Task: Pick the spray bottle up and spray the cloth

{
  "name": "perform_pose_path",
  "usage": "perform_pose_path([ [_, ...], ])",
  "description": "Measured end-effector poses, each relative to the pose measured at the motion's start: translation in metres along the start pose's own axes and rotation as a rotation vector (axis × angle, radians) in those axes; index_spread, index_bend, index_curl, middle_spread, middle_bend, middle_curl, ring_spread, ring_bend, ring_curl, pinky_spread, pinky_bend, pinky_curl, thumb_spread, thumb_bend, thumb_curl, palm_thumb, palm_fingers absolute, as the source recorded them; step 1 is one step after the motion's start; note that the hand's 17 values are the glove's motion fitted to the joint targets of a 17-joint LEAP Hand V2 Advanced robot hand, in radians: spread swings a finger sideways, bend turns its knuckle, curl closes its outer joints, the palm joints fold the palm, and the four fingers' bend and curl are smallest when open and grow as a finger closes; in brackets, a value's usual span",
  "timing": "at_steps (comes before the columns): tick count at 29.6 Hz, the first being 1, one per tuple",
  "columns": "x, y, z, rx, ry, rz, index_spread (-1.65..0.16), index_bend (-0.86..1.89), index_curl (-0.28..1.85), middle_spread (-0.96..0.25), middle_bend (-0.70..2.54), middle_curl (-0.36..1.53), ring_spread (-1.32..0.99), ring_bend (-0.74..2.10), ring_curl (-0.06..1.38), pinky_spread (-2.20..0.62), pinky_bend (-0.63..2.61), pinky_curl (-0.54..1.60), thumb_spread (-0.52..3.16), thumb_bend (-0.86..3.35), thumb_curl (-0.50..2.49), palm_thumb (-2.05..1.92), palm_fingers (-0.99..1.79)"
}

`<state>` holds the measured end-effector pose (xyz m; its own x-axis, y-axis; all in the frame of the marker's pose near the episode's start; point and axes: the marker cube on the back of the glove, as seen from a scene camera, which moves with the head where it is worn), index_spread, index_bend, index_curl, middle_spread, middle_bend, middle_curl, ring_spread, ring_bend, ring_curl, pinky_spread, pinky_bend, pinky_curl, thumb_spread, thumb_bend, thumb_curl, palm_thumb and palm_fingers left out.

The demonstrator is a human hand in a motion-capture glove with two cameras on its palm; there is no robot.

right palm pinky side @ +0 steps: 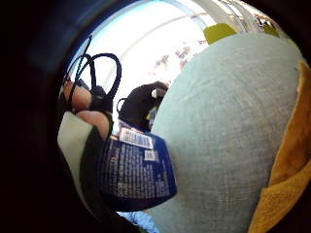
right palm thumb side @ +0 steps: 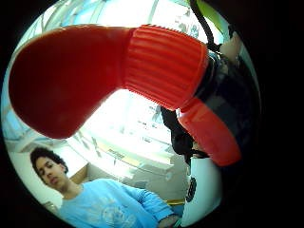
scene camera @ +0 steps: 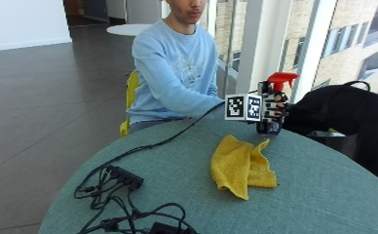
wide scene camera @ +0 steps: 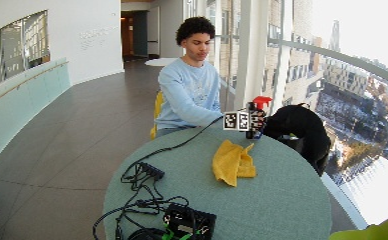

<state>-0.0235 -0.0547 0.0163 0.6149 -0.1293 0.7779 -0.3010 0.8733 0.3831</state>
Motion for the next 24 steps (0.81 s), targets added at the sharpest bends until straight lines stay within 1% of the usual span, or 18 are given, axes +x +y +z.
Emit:
perform_pose_path([
  [15,0.01,0.011,-0.008,0.001,-0.045,0.001,-0.29,0.11,0.3,-0.16,0.19,0.45,-0.11,0.54,0.4,-0.07,0.43,0.37,0.72,-0.03,0.65,0.98,1.1],
  [18,0.007,0.017,-0.012,0.011,-0.061,-0.005,-0.31,0.06,0.28,-0.16,0.23,0.46,-0.1,0.53,0.39,-0.03,0.39,0.37,0.79,-0.04,0.62,0.94,0.98],
  [24,-0.007,0.029,-0.037,0.028,0.009,-0.059,-0.33,0.05,0.24,-0.13,0.27,0.47,-0.09,0.51,0.39,0.01,0.38,0.37,0.88,-0.04,0.58,0.86,0.87],
])
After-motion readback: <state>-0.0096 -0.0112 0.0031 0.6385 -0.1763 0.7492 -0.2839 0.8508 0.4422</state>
